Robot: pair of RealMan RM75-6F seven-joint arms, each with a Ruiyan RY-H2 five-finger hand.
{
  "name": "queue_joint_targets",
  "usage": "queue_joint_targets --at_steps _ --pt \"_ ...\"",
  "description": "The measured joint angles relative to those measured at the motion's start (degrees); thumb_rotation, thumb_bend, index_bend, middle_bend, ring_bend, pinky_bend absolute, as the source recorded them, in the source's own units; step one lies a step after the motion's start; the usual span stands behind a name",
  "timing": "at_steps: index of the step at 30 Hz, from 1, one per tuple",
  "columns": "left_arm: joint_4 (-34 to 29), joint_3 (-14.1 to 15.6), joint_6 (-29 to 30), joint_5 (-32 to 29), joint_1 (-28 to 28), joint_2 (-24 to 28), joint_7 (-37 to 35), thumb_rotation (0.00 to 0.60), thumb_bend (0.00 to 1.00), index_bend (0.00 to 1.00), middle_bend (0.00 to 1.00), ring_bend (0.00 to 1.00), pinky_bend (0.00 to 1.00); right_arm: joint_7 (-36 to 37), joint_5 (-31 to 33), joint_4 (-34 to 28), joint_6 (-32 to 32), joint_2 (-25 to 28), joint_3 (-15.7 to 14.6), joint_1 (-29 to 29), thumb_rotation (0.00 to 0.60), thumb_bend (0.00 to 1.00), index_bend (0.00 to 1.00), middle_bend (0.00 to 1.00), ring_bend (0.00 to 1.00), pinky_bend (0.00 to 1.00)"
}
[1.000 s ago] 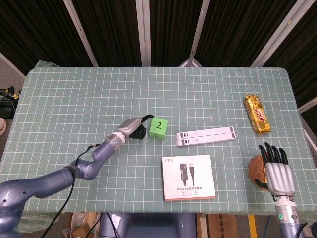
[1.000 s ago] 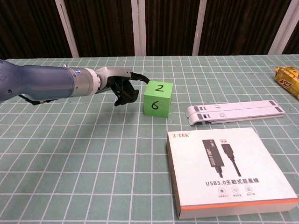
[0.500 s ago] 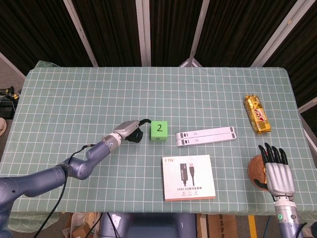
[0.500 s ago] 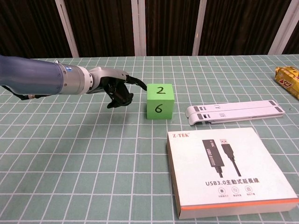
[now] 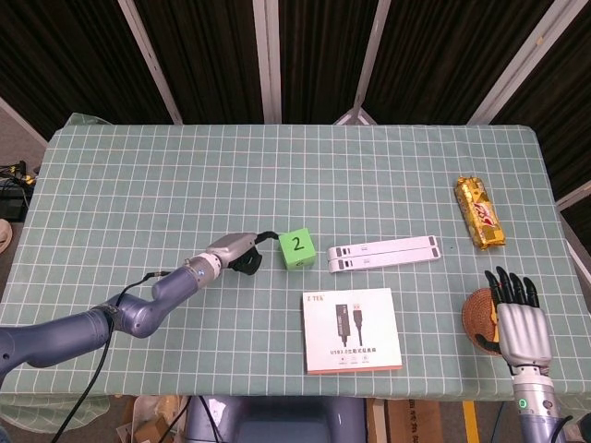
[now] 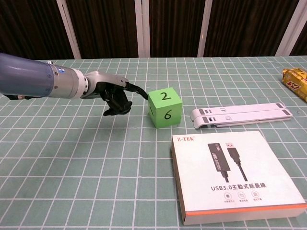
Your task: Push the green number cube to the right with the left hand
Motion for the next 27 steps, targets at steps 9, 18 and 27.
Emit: queue_joint_targets --at_steps 9,18,27 --pt "-4.13 1.09 -0.02 1.69 0.55 2.29 -0.59 0.600 0.89 0.14 0.80 0.72 0.73 -0.35 0.33 -0.22 0.20 0.01 0.04 -0.03 0.600 0.07 0.05 0.00 0.00 0.00" --pt "-7.15 2.36 -0.19 4.06 0.91 3.81 -1.03 0.600 0.89 0.14 0.80 0.72 0.73 -0.52 0.68 -0.47 0.16 0.03 0.04 -0.02 0.600 0.07 0.05 0.00 0.00 0.00" --pt "-9.06 3.53 -0.11 5.09 0.56 4.29 -0.94 0.600 0.89 0.14 0.80 0.72 0.73 -0.56 1.03 -0.90 0.27 0.18 0.06 -0.09 0.600 0.07 0.05 0.00 0.00 0.00"
